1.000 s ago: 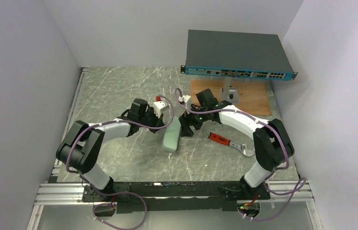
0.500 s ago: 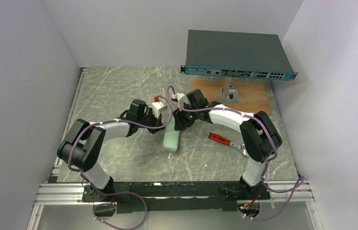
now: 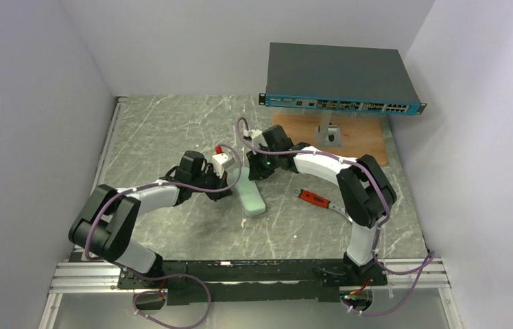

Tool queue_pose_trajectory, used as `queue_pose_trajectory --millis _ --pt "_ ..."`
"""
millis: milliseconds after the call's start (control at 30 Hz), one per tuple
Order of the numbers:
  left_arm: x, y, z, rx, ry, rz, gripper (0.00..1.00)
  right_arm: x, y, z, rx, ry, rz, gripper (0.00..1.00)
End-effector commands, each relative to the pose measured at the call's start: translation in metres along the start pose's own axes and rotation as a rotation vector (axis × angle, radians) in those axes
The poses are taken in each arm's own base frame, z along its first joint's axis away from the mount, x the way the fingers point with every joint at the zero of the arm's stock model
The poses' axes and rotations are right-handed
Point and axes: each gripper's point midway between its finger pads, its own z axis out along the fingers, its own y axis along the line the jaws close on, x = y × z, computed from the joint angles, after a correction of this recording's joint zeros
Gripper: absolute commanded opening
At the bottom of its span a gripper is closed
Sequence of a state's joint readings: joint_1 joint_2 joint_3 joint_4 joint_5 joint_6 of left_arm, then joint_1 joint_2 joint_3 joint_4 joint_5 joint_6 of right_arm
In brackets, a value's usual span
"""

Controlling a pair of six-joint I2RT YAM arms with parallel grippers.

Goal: Open the umbrella

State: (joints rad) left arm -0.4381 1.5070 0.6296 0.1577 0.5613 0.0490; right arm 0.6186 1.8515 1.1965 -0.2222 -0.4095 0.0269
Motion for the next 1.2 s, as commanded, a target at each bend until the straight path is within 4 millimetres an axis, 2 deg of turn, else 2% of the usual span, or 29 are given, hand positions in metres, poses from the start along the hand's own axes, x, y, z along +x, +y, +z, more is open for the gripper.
queue_pose_trajectory --millis 0,67,267,333,500,633,833,933,1100,1167 --pt "0.015 -0.037 -0.007 0.115 0.040 -0.002 0.00 0.047 -0.027 0.015 0.145 0.130 0.040 0.17" --pt "0.022 -0.047 -0.005 0.132 0.066 0.051 0.00 0.050 -0.026 0.016 0.148 0.138 0.042 0.16" --pt "0.028 -0.047 0.002 0.132 0.085 0.081 0.00 0.057 -0.025 0.013 0.163 0.159 0.063 0.14" --pt "0.028 -0.058 0.004 0.163 0.089 0.109 0.00 0.061 -0.028 0.011 0.184 0.171 0.071 0.14" --pt "0.034 -0.098 0.005 0.260 0.084 0.280 0.00 0.072 -0.037 0.006 0.248 0.193 0.100 0.11" --pt "0.045 -0.112 0.007 0.282 0.112 0.308 0.00 0.078 -0.037 0.004 0.261 0.199 0.126 0.10" --pt "0.043 -0.113 0.005 0.258 0.123 0.302 0.00 0.078 -0.038 -0.001 0.280 0.192 0.136 0.09" --pt "0.039 -0.105 -0.004 0.237 0.101 0.292 0.00 0.077 -0.029 -0.009 0.233 0.171 0.156 0.09" --pt "0.014 -0.071 -0.011 0.133 0.067 0.183 0.00 0.083 -0.011 -0.028 0.132 0.151 0.168 0.19" --pt "0.008 -0.058 -0.013 0.108 0.054 0.132 0.00 0.081 -0.002 -0.037 0.084 0.140 0.154 0.27"
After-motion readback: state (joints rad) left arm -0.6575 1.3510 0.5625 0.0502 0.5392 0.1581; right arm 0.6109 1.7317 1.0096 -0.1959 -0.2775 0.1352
